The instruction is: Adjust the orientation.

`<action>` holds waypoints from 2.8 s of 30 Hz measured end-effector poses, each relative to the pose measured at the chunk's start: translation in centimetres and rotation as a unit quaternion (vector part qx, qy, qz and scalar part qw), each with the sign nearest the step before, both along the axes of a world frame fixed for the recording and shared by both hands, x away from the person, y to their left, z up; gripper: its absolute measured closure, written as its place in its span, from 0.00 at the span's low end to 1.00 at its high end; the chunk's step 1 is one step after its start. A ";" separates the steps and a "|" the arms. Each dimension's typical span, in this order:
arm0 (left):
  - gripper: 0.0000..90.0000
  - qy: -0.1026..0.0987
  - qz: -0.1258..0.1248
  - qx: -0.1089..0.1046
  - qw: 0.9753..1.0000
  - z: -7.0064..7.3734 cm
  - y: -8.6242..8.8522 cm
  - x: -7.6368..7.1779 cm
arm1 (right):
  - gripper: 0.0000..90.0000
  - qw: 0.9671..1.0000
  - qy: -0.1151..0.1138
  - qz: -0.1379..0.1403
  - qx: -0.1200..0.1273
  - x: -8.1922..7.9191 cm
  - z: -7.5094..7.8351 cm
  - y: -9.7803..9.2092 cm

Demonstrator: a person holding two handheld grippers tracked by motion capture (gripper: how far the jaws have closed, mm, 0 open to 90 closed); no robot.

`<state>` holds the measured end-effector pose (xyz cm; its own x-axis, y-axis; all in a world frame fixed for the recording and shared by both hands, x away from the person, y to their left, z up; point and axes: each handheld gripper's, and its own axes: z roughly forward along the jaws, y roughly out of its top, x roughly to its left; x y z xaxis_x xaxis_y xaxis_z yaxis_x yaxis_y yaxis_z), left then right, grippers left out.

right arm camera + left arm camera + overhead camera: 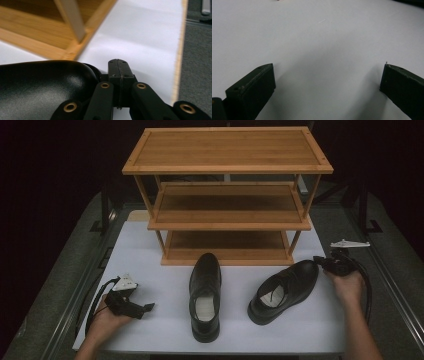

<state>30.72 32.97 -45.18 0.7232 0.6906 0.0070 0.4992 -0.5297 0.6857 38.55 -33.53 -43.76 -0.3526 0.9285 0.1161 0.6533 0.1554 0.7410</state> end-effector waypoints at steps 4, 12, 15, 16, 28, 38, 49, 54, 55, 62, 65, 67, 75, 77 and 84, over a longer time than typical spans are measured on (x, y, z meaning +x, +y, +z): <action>0.00 0.000 0.000 0.000 1.000 0.0 0.0 0.0 | 1.00 1.000 0.002 0.017 -0.004 -0.4 0.0 1.4; 0.00 0.001 -0.001 0.002 1.000 0.0 0.0 0.0 | 1.00 0.999 0.003 0.050 -0.021 -1.5 0.2 4.3; 0.00 0.000 -0.001 0.002 1.000 0.0 0.0 0.0 | 1.00 0.998 0.003 0.049 -0.024 -1.6 0.2 4.5; 0.00 0.000 -0.001 0.002 1.000 0.0 0.0 0.0 | 1.00 0.999 0.000 0.047 -0.022 -1.8 0.3 4.5; 0.00 0.000 -0.001 0.002 1.000 0.0 0.0 0.0 | 1.00 0.998 -0.030 0.042 -0.021 -6.1 2.2 2.6; 0.00 0.001 -0.001 0.002 1.000 0.0 0.0 0.0 | 1.00 0.996 -0.020 0.084 -0.009 -10.7 1.3 3.3; 0.00 0.001 -0.001 0.001 1.000 0.0 0.0 0.0 | 1.00 0.990 -0.010 0.141 0.009 -12.5 -0.3 5.3; 0.00 0.001 -0.001 0.001 1.000 0.0 0.0 0.0 | 1.00 0.988 -0.013 0.151 0.004 -12.4 -0.6 6.0; 0.00 0.001 -0.001 0.001 1.000 0.0 0.0 0.0 | 1.00 0.988 -0.013 0.151 0.004 -12.4 -0.6 6.0; 0.00 0.001 0.000 0.001 1.000 0.0 0.0 0.0 | 1.00 0.988 -0.019 0.152 0.011 -12.1 -0.8 6.0; 0.00 0.001 0.000 0.001 1.000 0.0 0.0 0.0 | 1.00 0.988 -0.018 0.152 0.012 -11.9 -0.9 6.0; 0.00 0.001 0.000 0.001 1.000 0.0 0.0 0.0 | 1.00 0.988 -0.019 0.152 0.010 -11.6 -0.9 6.1; 0.00 0.001 -0.001 0.001 1.000 0.0 0.0 0.0 | 1.00 0.987 -0.017 0.160 0.009 -9.8 -0.8 7.0; 0.00 0.001 -0.001 0.001 1.000 0.0 0.0 0.0 | 1.00 0.987 -0.017 0.162 0.007 -9.6 -0.8 7.2; 0.00 0.001 -0.001 0.001 1.000 0.0 0.0 0.0 | 1.00 0.986 -0.013 0.166 0.002 -8.1 -0.6 8.3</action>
<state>30.72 32.98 -45.18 0.7241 0.6897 0.0074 0.4999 -0.5322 0.6833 30.43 -25.24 -44.36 -0.6398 0.7613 0.1057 0.5475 0.3550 0.7578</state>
